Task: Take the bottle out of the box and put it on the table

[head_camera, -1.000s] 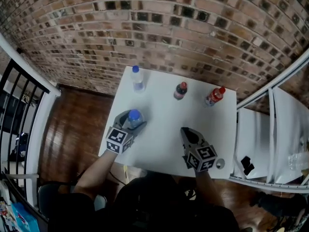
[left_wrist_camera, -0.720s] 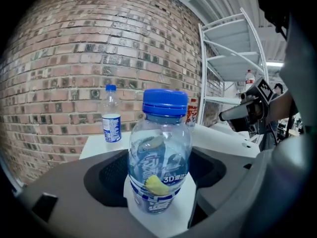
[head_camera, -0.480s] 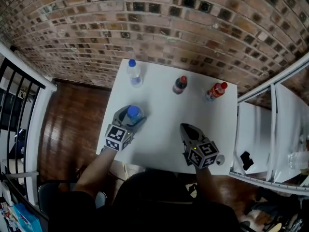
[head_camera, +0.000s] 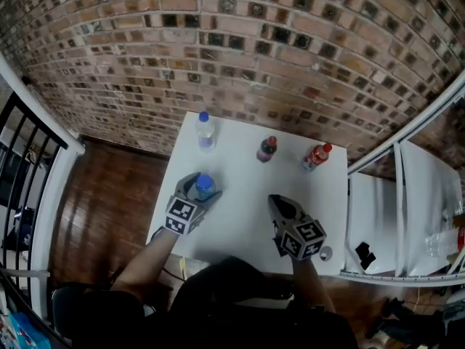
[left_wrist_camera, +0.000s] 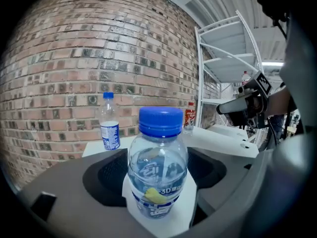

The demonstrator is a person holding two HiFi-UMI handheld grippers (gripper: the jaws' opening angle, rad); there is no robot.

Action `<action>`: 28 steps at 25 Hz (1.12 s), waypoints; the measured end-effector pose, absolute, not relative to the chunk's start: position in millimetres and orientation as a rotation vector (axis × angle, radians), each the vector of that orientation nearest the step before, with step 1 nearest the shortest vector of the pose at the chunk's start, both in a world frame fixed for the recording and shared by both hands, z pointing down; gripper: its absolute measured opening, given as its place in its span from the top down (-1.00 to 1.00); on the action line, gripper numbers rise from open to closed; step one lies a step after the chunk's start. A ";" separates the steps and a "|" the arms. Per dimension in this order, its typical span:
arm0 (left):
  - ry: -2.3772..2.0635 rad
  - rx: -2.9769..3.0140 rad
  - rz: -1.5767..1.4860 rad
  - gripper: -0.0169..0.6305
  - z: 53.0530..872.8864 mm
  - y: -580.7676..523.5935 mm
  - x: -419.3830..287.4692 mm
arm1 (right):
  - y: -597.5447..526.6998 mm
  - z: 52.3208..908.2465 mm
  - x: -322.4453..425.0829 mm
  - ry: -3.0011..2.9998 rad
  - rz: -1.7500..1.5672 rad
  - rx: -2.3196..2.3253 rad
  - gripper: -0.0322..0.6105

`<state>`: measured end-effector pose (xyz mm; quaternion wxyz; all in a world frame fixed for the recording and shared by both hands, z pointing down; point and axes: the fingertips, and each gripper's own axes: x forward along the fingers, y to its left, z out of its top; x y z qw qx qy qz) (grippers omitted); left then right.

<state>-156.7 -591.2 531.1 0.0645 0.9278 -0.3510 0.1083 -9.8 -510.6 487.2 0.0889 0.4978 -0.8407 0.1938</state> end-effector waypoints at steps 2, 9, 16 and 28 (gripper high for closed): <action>-1.057 2.816 0.313 -0.20 523.5 -591.5 -157.0 | -510.7 477.0 -9.8 -2.510 0.546 1.504 0.89; -1.034 2.870 0.220 -0.20 490.1 -581.1 -167.7 | -501.3 449.9 -19.2 -2.510 0.458 1.560 0.89; -1.019 2.906 0.099 0.02 459.0 -546.9 -195.0 | -470.0 437.1 -40.1 -2.504 0.434 1.613 0.89; -0.955 2.839 -0.103 0.94 409.9 -481.1 -231.1 | -392.9 409.1 -31.2 -2.539 0.435 1.811 0.89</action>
